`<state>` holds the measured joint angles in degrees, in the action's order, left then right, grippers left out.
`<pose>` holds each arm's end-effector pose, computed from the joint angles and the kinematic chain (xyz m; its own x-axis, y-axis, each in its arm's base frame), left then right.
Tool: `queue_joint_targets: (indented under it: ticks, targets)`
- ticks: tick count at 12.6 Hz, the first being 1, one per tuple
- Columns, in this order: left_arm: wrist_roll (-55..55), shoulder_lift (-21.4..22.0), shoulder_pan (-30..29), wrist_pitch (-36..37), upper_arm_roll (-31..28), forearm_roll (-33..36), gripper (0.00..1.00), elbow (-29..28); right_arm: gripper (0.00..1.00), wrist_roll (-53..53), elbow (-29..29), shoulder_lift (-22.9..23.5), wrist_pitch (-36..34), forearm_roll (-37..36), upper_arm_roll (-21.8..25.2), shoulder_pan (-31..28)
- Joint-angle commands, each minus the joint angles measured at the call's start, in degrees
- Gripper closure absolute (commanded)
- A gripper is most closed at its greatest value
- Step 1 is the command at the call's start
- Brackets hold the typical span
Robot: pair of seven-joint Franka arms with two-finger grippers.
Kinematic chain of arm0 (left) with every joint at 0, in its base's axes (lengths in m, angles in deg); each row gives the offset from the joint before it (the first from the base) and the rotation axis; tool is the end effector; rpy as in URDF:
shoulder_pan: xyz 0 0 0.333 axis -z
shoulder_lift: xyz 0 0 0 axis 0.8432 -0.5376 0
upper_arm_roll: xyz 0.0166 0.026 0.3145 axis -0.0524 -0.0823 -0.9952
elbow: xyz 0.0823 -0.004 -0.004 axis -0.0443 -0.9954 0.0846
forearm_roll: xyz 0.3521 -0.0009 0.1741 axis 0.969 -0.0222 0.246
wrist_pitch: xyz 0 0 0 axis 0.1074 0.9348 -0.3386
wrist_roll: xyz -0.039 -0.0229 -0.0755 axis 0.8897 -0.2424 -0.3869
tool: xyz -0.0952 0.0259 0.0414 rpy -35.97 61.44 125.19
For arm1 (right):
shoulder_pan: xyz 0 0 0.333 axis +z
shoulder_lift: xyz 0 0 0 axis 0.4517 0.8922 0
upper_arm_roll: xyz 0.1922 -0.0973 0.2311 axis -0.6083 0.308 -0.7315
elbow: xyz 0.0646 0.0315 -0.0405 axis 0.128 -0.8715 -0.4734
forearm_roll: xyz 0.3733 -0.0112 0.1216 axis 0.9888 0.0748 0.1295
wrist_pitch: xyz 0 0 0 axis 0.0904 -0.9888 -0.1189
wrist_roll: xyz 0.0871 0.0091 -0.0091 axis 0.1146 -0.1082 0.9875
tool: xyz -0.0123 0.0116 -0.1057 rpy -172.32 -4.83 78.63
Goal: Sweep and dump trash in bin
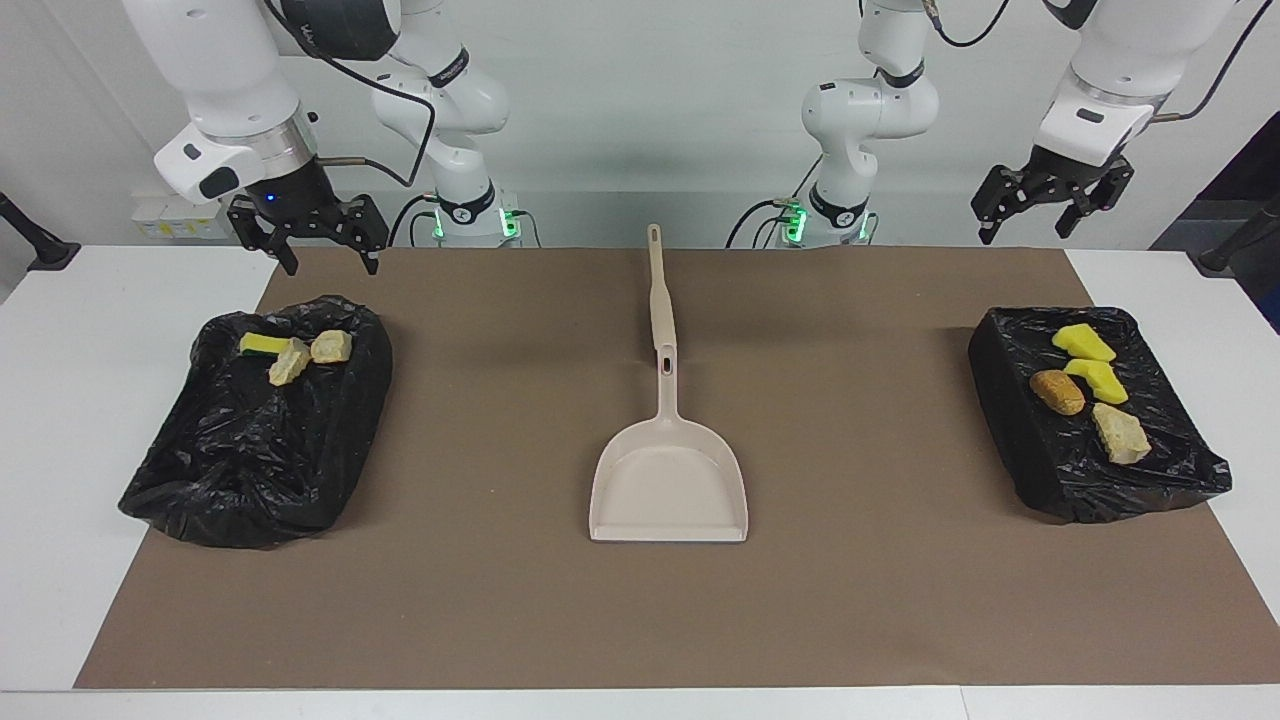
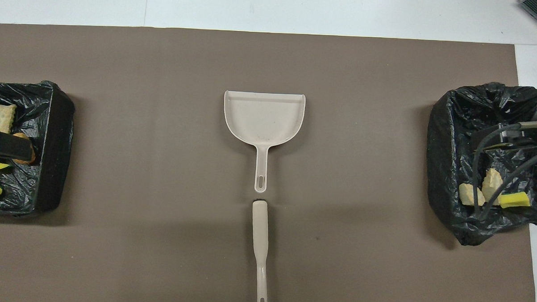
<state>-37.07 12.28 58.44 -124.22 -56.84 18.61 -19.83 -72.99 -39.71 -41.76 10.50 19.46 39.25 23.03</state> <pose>0.5072 -0.0336 0.6563 0.9993 -0.0305 -0.0200 -0.0317 -0.9975 -0.0628 0.5562 0.0041 0.6294 0.9994 0.0203 -0.0282 0.0214 -0.9991 0.0360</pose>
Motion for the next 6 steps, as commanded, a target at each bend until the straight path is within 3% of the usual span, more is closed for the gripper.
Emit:
queue_joint_targets:
  ticks: [1, 6]
  targets:
    - [-0.71, 1.40, -1.22, -1.34, 0.03, -5.70, 0.00, -1.65, 0.00, 0.76, -1.02, -0.87, 0.17, 0.06, -0.38, -0.57]
    - [-0.97, 1.49, -1.22, -0.20, 0.03, -5.63, 0.00, -0.68, 0.00, 0.76, -1.02, -0.79, 0.17, 0.06, -0.38, -0.66]
